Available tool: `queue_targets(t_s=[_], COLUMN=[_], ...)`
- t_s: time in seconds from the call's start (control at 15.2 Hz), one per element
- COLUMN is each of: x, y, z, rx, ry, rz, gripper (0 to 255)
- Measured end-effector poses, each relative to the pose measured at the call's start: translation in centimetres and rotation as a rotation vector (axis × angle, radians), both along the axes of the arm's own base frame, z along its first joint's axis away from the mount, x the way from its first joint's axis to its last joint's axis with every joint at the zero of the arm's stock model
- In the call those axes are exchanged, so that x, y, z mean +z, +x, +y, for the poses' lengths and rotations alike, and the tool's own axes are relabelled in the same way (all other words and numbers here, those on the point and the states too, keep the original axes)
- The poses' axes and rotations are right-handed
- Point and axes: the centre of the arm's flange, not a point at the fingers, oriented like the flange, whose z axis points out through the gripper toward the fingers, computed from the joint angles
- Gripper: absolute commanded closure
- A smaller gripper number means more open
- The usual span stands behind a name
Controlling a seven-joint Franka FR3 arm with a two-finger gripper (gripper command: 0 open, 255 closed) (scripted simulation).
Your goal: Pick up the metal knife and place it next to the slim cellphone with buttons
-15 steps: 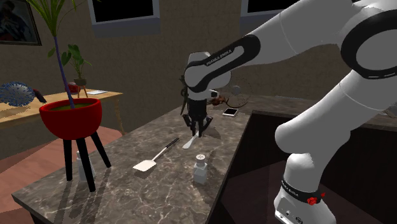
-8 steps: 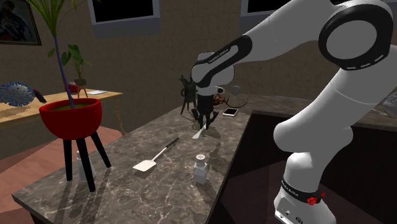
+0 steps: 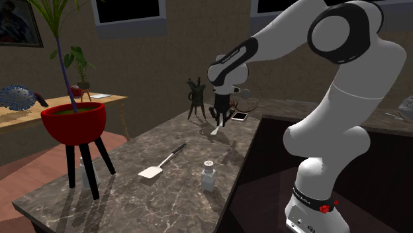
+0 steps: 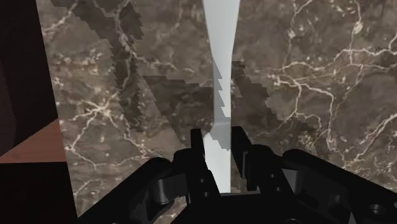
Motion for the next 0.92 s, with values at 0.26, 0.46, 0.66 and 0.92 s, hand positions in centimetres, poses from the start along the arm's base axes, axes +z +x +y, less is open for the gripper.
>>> queue_targets(t_s=[0.26, 0.46, 0.66, 0.92], x=[0.0, -0.1, -0.3, -0.1], y=[3.3, 5.9, 8.5, 12.1], z=[-4.1, -7.0, -10.2, -14.1], rx=[0.001, 0.001, 0.001, 0.001], ry=[0.0, 0.0, 0.001, 0.0], rz=[0.0, 0.0, 0.0, -0.001], gripper=[255, 255, 255, 255])
